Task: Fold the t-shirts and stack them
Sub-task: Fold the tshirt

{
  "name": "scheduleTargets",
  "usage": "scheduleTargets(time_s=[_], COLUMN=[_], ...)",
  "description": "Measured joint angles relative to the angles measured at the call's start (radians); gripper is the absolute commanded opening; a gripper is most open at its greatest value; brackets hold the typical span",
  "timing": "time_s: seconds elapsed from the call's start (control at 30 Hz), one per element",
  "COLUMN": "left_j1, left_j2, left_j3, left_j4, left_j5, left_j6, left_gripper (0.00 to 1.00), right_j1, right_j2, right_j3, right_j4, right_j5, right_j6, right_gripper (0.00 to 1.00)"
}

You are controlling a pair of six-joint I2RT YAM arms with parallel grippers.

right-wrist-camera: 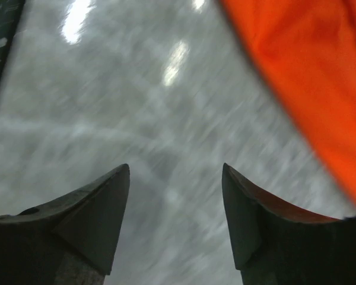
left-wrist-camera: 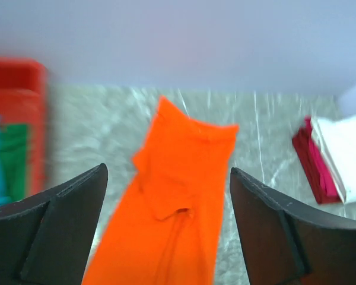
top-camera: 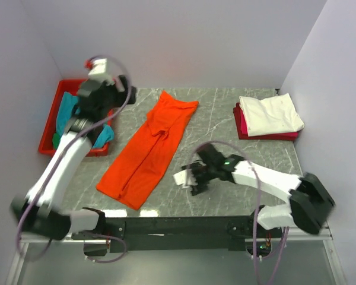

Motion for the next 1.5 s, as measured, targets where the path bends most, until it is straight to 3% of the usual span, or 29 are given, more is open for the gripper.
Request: scheduleTargets(time_s=[0.17, 0.4, 0.5, 0.83, 0.97, 1.17, 1.33, 1.5], left_j1=[0.006, 0.006, 0.006, 0.006, 0.006, 0.006, 0.006, 0.006], left_j2=[-0.400, -0.679, -0.773, -0.776, -0.777, -0.776, -0.776, -0.760], left_j3=[-0.303, -0.639, -0.672, -0.666, -0.666, -0.666, -0.666, -0.666], left_j4=[0.052, -0.055, -0.074, -0.039, -0.038, -0.038, -0.033, -0.018], left_j5=[-0.114, -0.238, -0.245, -0.256, -0.255, -0.246, -0.205, -0.103], left_j6=[0.063, 0.116, 0.123, 0.124, 0.124, 0.124, 0.128, 0.142], left_gripper=[0.89, 0.97, 0.98, 0.97, 0.97, 0.97, 0.97, 0.98], right_j1=[0.282, 0.430, 0.457, 0.521, 0.537, 0.539, 0.524, 0.468], right_j2=[0.299, 0.499, 0.539, 0.618, 0.626, 0.640, 0.560, 0.315], right_j3=[0.141, 0.217, 0.255, 0.331, 0.331, 0.335, 0.238, 0.017], right_j4=[0.256, 0.409, 0.433, 0.446, 0.433, 0.432, 0.432, 0.293], right_j5=[0.219, 0.386, 0.420, 0.438, 0.424, 0.413, 0.381, 0.304], right_j6=[-0.013, -0.022, -0.022, -0.042, -0.051, -0.068, -0.105, -0.203], right_gripper=[0.65, 0.62, 0.58, 0.46, 0.22, 0.03, 0.00, 0.00])
